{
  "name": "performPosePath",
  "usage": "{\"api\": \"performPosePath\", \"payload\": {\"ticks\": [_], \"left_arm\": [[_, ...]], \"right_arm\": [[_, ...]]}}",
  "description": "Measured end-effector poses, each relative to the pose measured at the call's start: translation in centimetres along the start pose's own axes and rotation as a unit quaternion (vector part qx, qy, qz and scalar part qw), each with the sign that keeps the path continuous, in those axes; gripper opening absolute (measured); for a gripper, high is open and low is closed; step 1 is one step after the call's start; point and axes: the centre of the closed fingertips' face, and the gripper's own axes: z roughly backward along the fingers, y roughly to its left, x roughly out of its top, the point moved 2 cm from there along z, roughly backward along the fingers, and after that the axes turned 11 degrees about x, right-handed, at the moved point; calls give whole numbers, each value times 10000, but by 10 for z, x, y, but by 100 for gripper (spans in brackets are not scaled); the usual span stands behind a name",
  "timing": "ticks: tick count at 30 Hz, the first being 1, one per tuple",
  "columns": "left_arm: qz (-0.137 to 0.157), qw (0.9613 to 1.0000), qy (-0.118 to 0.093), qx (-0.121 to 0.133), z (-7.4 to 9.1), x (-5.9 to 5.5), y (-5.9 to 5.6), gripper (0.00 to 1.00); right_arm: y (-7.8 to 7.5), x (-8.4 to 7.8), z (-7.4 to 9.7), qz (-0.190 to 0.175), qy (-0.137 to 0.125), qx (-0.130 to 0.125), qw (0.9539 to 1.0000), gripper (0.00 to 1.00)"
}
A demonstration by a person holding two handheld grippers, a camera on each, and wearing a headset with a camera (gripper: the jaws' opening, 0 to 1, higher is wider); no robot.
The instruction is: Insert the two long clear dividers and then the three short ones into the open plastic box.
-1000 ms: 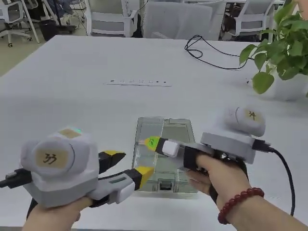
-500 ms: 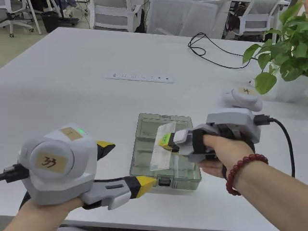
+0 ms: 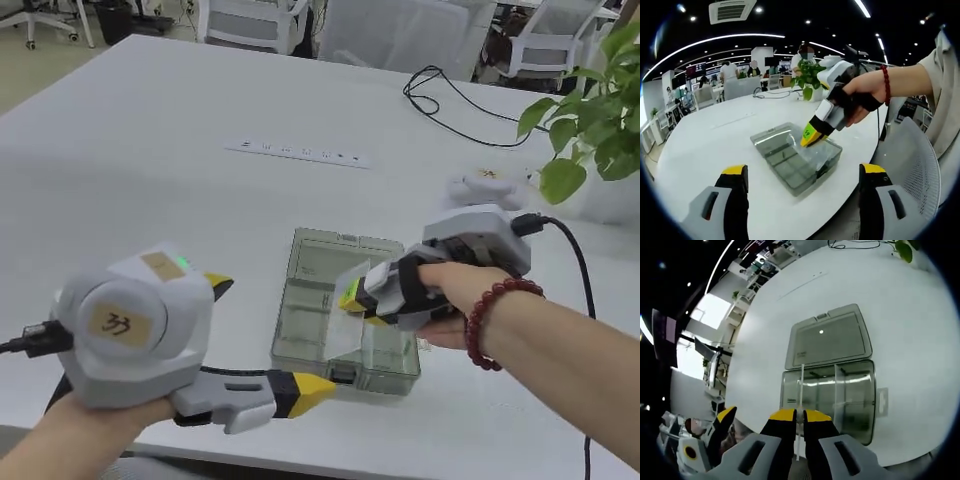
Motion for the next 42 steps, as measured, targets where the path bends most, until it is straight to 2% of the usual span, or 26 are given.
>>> {"api": "performPosePath", "payload": {"ticks": [3, 8, 11, 16, 30, 38, 42], "left_arm": [[-43, 10000, -45, -40, 0, 1, -1, 98], [-130, 9999, 20, -40, -1, 0, 0, 100], [-97, 9999, -70, -46, -2, 3, -1, 100], [-47, 10000, -49, -33, -3, 2, 0, 100], [5, 10000, -26, 42, -3, -2, 5, 100], [86, 9999, -82, 83, -3, 0, 9, 99], [74, 9999, -66, 79, -4, 0, 10, 99]], "right_arm": [[-4, 4, -3, 0, 134, -131, 9998, 6], [-6, 7, -9, 15, 301, -281, 9991, 6], [-4, 1, -10, -7, 425, -352, 9985, 6], [-9, 0, -13, -12, 530, -486, 9974, 6], [-15, -4, -24, -90, 718, -598, 9956, 6], [-15, -4, -27, -113, 789, -623, 9949, 7], [-13, -3, -28, 25, 917, -705, 9933, 7]]}}
